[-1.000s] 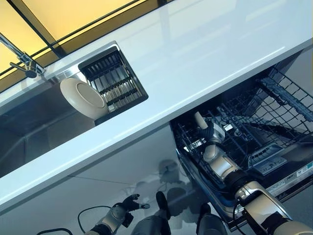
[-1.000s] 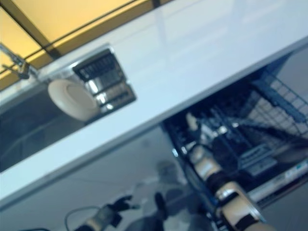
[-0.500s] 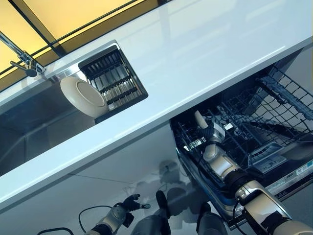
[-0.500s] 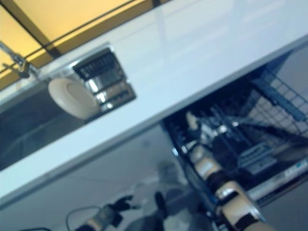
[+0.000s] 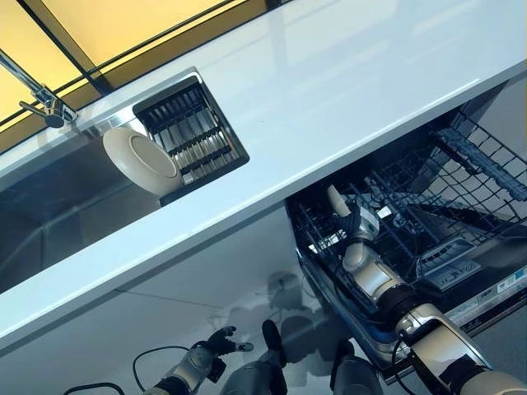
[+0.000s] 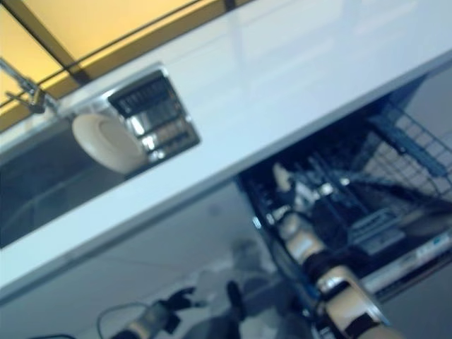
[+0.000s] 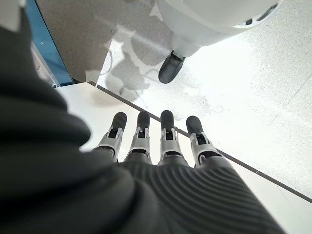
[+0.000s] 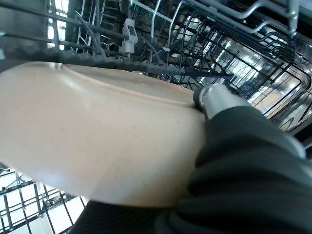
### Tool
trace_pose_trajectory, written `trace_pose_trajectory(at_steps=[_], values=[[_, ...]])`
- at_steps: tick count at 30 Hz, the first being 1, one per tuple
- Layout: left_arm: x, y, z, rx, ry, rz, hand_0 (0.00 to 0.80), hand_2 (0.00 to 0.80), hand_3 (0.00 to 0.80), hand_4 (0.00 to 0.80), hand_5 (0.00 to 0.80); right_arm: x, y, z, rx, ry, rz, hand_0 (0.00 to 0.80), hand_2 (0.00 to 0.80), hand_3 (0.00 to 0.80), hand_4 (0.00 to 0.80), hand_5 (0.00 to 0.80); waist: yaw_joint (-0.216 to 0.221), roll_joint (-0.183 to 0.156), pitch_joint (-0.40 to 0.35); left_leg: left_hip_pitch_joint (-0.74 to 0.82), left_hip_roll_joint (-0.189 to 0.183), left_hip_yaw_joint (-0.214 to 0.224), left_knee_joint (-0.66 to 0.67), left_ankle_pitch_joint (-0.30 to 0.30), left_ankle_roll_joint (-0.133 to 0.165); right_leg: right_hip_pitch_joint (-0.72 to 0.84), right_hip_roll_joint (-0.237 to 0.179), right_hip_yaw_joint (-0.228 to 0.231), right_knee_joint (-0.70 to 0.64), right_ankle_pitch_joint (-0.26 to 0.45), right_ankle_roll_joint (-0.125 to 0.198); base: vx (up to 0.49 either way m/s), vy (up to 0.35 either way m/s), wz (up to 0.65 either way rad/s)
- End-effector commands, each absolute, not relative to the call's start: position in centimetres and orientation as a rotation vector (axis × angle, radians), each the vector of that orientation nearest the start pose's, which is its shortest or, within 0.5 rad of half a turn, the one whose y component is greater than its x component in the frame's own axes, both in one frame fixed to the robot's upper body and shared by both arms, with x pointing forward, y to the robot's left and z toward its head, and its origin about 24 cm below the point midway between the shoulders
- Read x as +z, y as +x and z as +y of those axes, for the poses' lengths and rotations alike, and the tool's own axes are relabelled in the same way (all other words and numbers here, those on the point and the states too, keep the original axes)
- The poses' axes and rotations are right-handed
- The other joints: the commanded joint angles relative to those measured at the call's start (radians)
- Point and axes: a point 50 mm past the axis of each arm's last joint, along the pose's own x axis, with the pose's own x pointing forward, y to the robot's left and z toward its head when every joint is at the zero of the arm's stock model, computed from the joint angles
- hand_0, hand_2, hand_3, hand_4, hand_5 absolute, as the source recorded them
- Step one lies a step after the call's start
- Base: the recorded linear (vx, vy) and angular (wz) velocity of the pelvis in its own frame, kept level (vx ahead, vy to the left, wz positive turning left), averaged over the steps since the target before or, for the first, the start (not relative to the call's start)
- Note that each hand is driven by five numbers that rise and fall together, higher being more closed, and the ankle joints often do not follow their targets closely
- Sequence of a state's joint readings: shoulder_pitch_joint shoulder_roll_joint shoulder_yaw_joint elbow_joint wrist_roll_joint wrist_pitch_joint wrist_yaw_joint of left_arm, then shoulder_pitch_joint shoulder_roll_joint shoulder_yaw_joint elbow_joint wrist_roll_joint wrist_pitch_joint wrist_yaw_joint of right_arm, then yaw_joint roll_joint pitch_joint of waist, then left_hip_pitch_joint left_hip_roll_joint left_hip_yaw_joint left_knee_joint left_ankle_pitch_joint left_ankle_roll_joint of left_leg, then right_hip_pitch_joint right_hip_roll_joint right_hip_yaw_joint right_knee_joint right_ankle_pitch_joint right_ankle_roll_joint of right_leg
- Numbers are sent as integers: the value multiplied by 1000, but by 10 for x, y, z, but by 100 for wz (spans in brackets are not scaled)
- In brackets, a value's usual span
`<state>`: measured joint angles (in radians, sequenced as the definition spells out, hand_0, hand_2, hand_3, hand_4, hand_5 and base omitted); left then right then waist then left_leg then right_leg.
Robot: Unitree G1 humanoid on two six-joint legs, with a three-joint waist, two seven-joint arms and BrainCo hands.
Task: Take plates into dishwasher
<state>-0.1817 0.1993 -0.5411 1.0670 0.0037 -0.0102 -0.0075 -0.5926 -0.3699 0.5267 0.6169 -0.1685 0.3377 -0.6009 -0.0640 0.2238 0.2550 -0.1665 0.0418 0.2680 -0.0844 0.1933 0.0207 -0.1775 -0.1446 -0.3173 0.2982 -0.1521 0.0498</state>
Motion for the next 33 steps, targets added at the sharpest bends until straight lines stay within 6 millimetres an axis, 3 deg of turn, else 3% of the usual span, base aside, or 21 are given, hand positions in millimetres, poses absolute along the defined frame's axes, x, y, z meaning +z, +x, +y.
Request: trace_pose_trajectory(at_steps=[1, 2, 4, 7, 12, 33], values=[[-124, 208, 156, -358, 513, 843, 0, 0, 0, 0, 0, 9, 329, -142, -176, -911, 269, 555, 555, 555, 555, 555, 25, -43, 77, 90, -51, -24, -3, -163, -14, 39, 49, -2, -98, -12, -75, 0, 0, 0], [-124, 208, 156, -358, 514, 843, 0, 0, 0, 0, 0, 9, 329, -142, -175, -910, 269, 489, 489, 489, 489, 489, 25, -44, 78, 90, -51, -24, -3, -163, -14, 39, 49, -2, -97, -13, -75, 0, 0, 0], [-124, 208, 156, -355, 514, 843, 0, 0, 0, 0, 0, 8, 328, -142, -177, -908, 271, 461, 461, 461, 461, 461, 25, -45, 78, 90, -51, -24, -3, -164, -14, 39, 49, -3, -97, -13, -75, 0, 0, 0], [-124, 208, 156, -354, 514, 845, 0, 0, 0, 0, 0, 9, 328, -142, -180, -905, 272, 358, 358, 358, 358, 358, 24, -46, 80, 92, -50, -23, -3, -163, -14, 39, 49, -3, -95, -13, -76, 0, 0, 0], [-124, 208, 155, -354, 512, 844, 0, 0, 0, 0, 0, 10, 329, -142, -186, -904, 269, 0, 0, 0, 0, 0, 23, -46, 82, 92, -50, -22, -3, -163, -13, 39, 49, -2, -95, -13, -76, 0, 0, 0], [-125, 208, 155, -349, 510, 850, 0, 0, 0, 0, 0, 10, 328, -142, -200, -876, 254, 0, 0, 0, 0, 0, 21, -54, 82, 99, -46, -19, -3, -164, -15, 45, 55, 1, -103, -9, -77, 0, 0, 0]])
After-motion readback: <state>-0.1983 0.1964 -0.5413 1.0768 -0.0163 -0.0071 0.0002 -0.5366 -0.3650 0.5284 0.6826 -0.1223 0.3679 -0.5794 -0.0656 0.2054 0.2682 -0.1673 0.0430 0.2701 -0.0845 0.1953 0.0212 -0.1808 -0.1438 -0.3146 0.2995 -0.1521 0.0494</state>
